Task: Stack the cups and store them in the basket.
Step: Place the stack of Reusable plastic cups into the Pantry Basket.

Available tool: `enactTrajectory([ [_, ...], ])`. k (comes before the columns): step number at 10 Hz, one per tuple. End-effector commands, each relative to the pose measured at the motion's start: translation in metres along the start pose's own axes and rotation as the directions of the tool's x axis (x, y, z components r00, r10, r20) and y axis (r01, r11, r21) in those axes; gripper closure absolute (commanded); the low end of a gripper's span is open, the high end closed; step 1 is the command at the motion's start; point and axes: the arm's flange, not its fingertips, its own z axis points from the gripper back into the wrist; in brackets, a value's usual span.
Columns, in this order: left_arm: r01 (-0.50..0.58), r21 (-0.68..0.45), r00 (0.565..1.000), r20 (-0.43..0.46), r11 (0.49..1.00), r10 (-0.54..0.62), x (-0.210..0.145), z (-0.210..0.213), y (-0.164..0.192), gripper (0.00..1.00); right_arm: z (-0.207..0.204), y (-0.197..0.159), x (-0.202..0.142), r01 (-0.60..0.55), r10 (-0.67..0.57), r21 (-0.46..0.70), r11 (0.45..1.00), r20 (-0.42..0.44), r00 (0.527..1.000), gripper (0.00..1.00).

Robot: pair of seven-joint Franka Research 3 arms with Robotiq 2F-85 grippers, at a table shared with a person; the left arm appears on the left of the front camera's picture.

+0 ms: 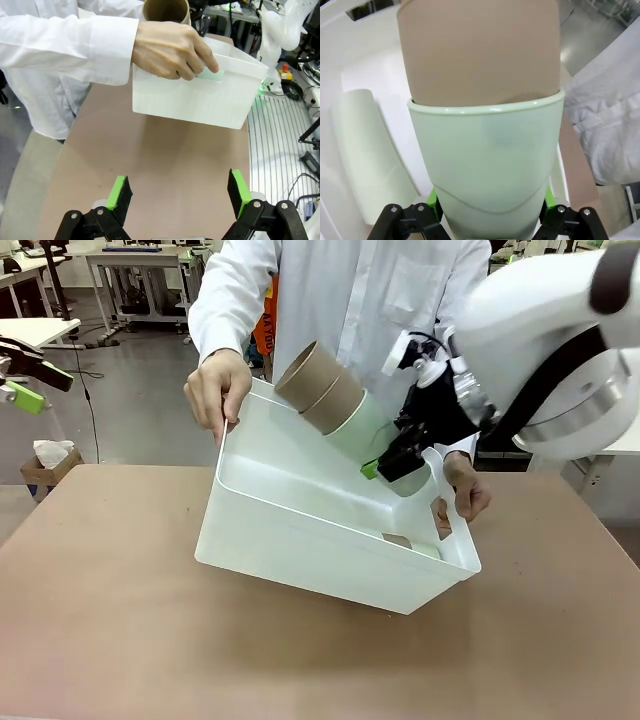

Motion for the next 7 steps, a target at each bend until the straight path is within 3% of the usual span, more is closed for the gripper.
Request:
enactTrajectory([
  [1,-0.005,0.005,1.000,-0.005,1.000,0.005,0.002,0.001,-0.001,0.00,-0.008,-0.003,0.016,0.012,-0.012,-0.013,1.000,-0.046,0.999,0.14],
  [7,-0.005,0.005,1.000,-0.005,1.000,0.005,0.002,0.001,-0.001,0.00,-0.048,0.007,0.011,-0.041,0.048,0.051,0.998,-0.146,0.988,0.14],
])
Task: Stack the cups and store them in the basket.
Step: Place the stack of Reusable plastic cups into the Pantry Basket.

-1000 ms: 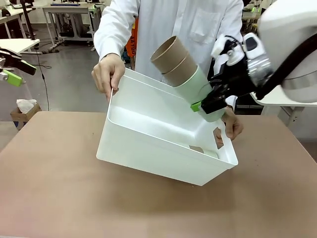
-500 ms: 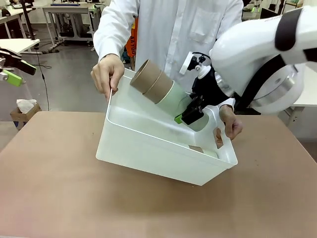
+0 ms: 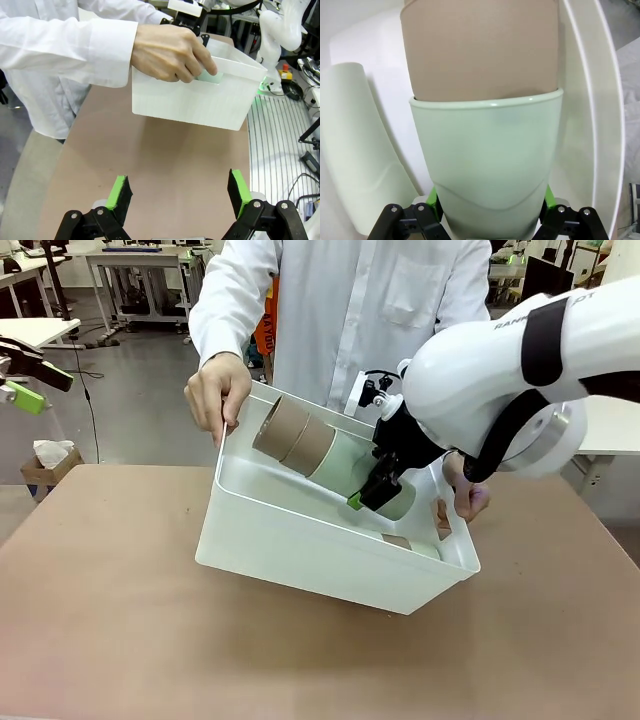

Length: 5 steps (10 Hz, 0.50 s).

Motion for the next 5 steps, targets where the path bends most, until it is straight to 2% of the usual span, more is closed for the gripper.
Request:
enactTrajectory([
  [1,-0.005,0.005,1.000,-0.005,1.000,0.005,0.002,0.000,-0.001,0.00,-0.007,-0.003,0.013,0.005,-0.005,0.002,1.000,-0.008,1.000,0.14],
  [5,-0.005,0.005,1.000,-0.005,1.000,0.005,0.002,0.000,-0.001,0.00,-0.031,-0.005,0.009,-0.022,0.023,0.018,1.000,-0.046,0.999,0.14],
])
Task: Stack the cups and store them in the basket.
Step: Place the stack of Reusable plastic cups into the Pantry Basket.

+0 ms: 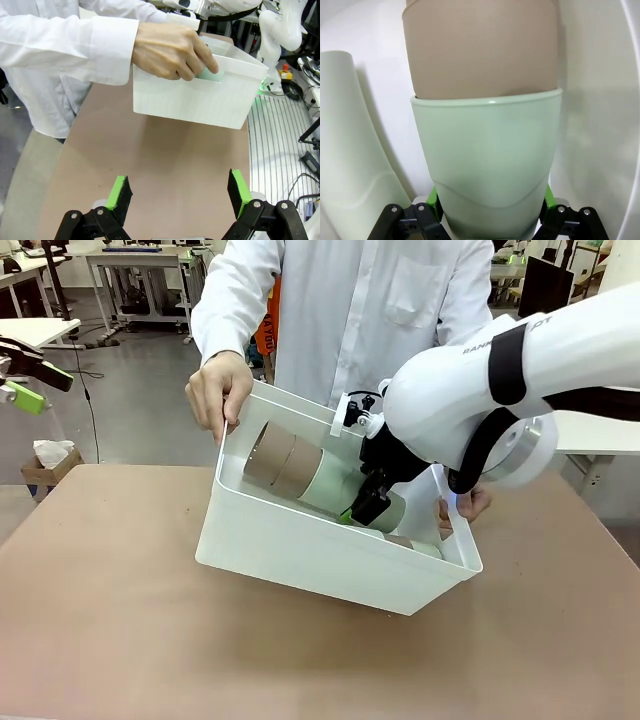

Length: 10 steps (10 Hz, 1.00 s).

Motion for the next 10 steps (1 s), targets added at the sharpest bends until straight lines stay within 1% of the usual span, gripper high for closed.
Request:
enactTrajectory([
  [1,-0.005,0.005,1.000,-0.005,1.000,0.005,0.002,0.000,-0.001,0.00,-0.007,-0.007,0.010,0.008,-0.008,-0.012,1.000,-0.013,1.000,0.14],
  [3,-0.005,0.005,1.000,-0.005,1.000,0.005,0.002,0.000,-0.001,0.00,-0.020,-0.008,0.010,0.006,-0.006,0.014,1.000,-0.015,1.000,0.14],
  [5,-0.005,0.005,1.000,-0.005,1.000,0.005,0.002,0.000,-0.001,0.00,-0.022,-0.007,0.009,-0.004,0.004,0.024,1.000,-0.017,1.000,0.14],
  [6,-0.005,0.005,1.000,-0.005,1.000,0.005,0.002,0.000,-0.001,0.00,-0.021,-0.008,0.009,-0.024,0.025,0.027,0.999,-0.017,1.000,0.00],
  [8,-0.005,0.005,1.000,-0.005,1.000,0.005,0.002,0.000,-0.001,0.00,-0.003,-0.007,0.008,-0.042,0.043,0.029,0.999,-0.008,0.999,0.00],
  [10,-0.005,0.005,1.000,-0.005,1.000,0.005,0.002,0.000,-0.001,0.00,0.027,-0.005,0.006,-0.059,0.059,0.030,0.998,0.011,0.998,0.00],
])
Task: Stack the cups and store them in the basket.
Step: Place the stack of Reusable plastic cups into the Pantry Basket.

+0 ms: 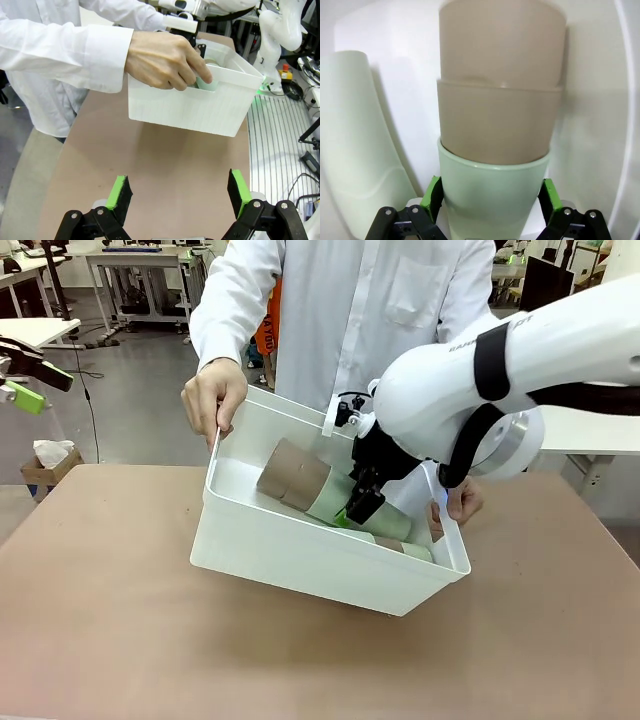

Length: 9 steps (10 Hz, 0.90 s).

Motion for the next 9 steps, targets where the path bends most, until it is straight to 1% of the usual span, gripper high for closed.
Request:
enactTrajectory([
  [1,-0.005,0.005,1.000,-0.005,1.000,0.005,0.002,0.000,-0.001,0.00,0.039,-0.001,-0.008,-0.033,0.033,0.004,0.999,0.023,0.999,0.00],
  [3,-0.005,0.005,1.000,-0.005,1.000,0.005,0.002,0.000,-0.001,0.00,0.076,-0.008,-0.013,-0.022,0.021,0.009,1.000,0.063,0.998,0.00],
  [6,-0.005,0.005,1.000,-0.005,1.000,0.005,0.002,0.000,-0.001,0.00,0.158,-0.022,-0.025,-0.002,0.000,0.012,1.000,0.158,0.987,0.00],
  [7,-0.005,0.005,1.000,-0.005,1.000,0.005,0.002,0.000,-0.001,0.00,0.191,-0.028,-0.035,0.010,-0.012,0.009,1.000,0.219,0.976,0.00],
  [8,-0.005,0.005,1.000,-0.005,1.000,0.005,0.002,0.000,-0.001,0.00,0.225,-0.036,-0.053,0.023,-0.026,0.017,1.000,0.294,0.955,0.00],
  [9,-0.005,0.005,1.000,-0.005,1.000,0.005,0.002,0.000,-0.001,0.00,0.250,-0.042,-0.073,0.037,-0.041,0.017,0.999,0.346,0.938,0.00],
])
